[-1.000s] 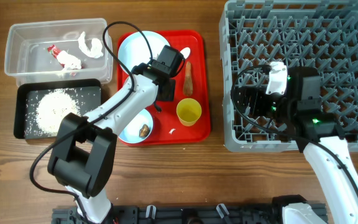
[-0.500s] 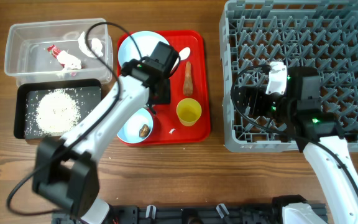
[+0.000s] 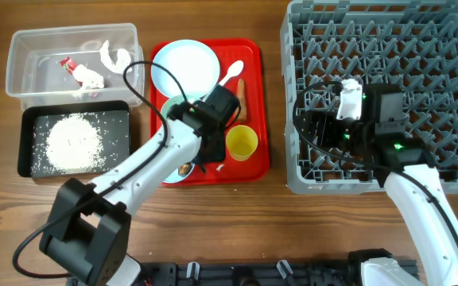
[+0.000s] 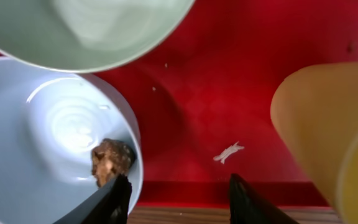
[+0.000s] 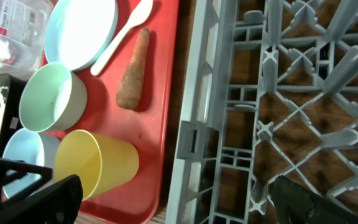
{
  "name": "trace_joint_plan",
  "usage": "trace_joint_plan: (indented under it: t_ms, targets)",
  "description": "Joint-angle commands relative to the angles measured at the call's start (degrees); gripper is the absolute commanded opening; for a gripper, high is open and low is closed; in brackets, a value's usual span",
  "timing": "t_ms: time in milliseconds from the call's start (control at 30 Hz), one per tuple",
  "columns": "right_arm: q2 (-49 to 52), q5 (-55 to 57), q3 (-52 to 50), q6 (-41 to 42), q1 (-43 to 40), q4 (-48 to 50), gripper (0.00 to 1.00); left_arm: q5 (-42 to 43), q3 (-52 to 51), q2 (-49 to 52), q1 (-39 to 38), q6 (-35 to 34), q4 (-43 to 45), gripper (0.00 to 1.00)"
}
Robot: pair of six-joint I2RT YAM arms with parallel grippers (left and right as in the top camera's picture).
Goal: Sort waste into correct bins and load items into the dishwasher rack
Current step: 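Return the empty mint bowl to the red tray and release, then grasp the light-blue bowl with the food scrap using the left gripper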
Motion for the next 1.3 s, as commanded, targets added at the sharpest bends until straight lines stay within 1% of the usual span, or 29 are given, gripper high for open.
trace_joint_plan:
  t_ms: [0, 167, 333, 400, 467, 500, 533, 567, 700, 800, 1067, 1167, 1267]
  targets:
    - [0.57, -1.16, 1.11, 0.5, -0.11, -0.04, 0.99, -0.98, -3.8, 0.04, -0.13, -1.09, 3.85, 0.49]
    - [0.57, -1.18, 1.11, 0.5, -0.11, -0.13, 0.99, -3.43, -8.17, 0.07, -0.13, -4.13, 8.11, 0.45]
    - [0.57, -1.16, 1.11, 0.48, -0.11, -0.22, 0.99, -3.43, -10.71, 0.07, -0.13, -4.24, 10.84, 0.4]
    - [0.57, -1.16, 1.11, 0.5, -0.11, -0.24, 0.99, -3.43, -10.71, 0.04, -0.13, -4.24, 11.13, 0.34]
    - [0.57, -1.2, 1.11, 0.57, -0.11, -0.26, 0.99, -3.41, -10.71, 0.04, -0.13, -4.24, 11.5, 0.23]
    - [0.57, -1.18, 1.11, 0.81, -0.11, -0.26, 0.99, -3.41, -10.71, 0.04, -0.13, -4.24, 11.52, 0.13]
    - [0.57, -1.18, 1.11, 0.94, -0.11, -0.26, 0.99, -3.39, -10.71, 0.04, -0.13, -4.24, 11.5, 0.06]
    - [0.57, -1.18, 1.11, 0.96, -0.11, -0.26, 0.99, -3.34, -10.71, 0.04, -0.13, -4.24, 11.43, 0.04]
    - [0.57, -1.18, 1.11, 0.96, -0.11, -0.26, 0.99, -2.23, -10.32, -0.72, -0.13, -4.24, 10.25, 0.04]
    - [0.57, -1.18, 1.11, 0.94, -0.11, -0.26, 0.99, -1.81, -8.2, -2.69, -0.13, -4.22, 7.08, 0.04]
    - [0.57, -1.18, 1.11, 0.92, -0.11, -0.22, 0.99, -0.79, 2.32, -8.59, -0.11, -3.52, -3.41, 0.04]
    - [0.57, -1.18, 1.11, 0.94, -0.11, -0.24, 0.99, -0.68, 5.35, -10.56, 0.46, -1.31, -4.74, 0.04]
    - [0.57, -1.18, 1.11, 0.94, -0.11, -0.24, 0.99, -0.35, 6.34, -12.68, 3.06, -0.52, -4.94, 0.04]
